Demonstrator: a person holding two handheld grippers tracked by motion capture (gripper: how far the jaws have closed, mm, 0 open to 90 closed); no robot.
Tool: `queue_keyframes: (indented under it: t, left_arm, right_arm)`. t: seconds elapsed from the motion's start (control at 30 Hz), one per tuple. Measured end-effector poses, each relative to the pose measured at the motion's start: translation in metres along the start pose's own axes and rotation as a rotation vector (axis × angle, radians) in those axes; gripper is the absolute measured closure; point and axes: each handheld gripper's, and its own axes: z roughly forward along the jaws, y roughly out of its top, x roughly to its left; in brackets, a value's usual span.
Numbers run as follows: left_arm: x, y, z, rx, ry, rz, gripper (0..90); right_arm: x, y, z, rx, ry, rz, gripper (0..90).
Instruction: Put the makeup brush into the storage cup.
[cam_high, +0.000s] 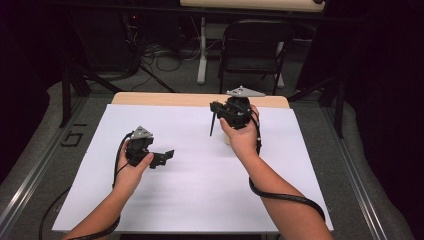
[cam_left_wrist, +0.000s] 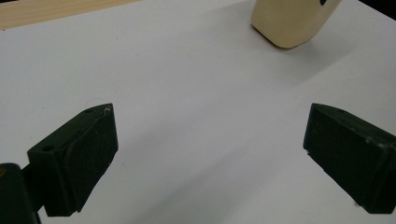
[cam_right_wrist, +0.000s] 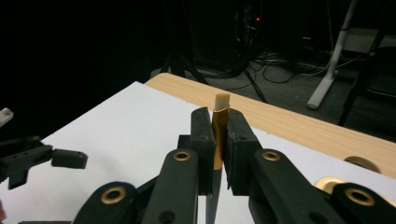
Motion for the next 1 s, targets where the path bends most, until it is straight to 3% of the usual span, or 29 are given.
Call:
queue_keyframes:
  t: [0.53, 1.0]
  left_arm:
    - [0.002, 0.001, -0.002, 0.001, 0.006, -0.014, 3.6]
    - [0.004, 0.001, -0.004, -0.004, 0.002, -0.024, 3.6]
  right_arm:
    - [-0.035, 0.024, -0.006, -0.024, -0.108, 0.034, 83.7]
    - [-0.060, 0.028, -0.014, -0.036, -0.196, 0.066, 83.8]
